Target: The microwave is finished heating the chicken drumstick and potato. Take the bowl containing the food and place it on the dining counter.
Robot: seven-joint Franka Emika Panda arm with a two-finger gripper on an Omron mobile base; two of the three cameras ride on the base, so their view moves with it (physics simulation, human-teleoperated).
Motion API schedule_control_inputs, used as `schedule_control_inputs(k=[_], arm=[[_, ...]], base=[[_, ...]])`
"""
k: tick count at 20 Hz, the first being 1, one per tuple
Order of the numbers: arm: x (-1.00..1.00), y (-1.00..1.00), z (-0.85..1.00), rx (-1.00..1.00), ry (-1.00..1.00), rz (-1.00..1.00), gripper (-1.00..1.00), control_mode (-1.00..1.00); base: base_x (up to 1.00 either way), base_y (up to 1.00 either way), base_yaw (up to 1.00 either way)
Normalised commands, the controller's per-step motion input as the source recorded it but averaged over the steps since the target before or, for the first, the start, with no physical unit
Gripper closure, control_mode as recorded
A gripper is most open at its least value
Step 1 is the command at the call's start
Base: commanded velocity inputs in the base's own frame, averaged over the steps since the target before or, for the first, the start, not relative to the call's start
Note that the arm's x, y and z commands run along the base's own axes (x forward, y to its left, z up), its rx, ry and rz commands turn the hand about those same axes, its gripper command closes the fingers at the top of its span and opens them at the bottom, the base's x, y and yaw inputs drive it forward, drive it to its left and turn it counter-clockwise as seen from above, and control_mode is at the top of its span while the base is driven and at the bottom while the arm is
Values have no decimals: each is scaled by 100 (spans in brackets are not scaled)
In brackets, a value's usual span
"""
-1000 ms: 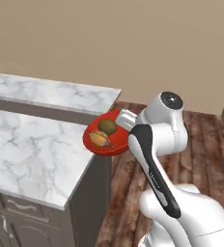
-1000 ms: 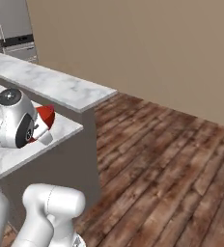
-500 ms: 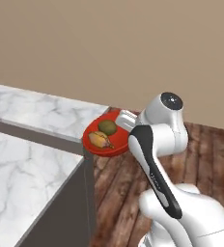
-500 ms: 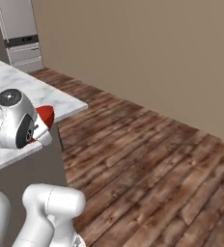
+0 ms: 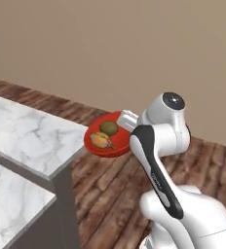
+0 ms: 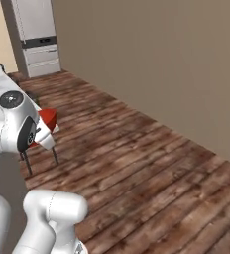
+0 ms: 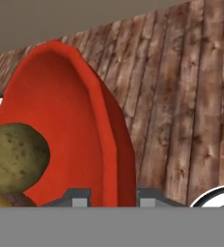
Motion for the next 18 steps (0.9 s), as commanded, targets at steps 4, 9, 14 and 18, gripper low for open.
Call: schedule_control_inputs(k=[4, 9, 14, 18], arm=[[0, 0, 0, 0, 0, 0, 100, 100], [0, 0, 0, 0, 0, 0, 100, 100], [0, 0, 0, 0, 0, 0, 100, 100], [0, 0, 0, 0, 0, 0, 100, 100]], base=[[100, -95, 40], [100, -89, 45], [100, -85, 47], [100, -83, 48]])
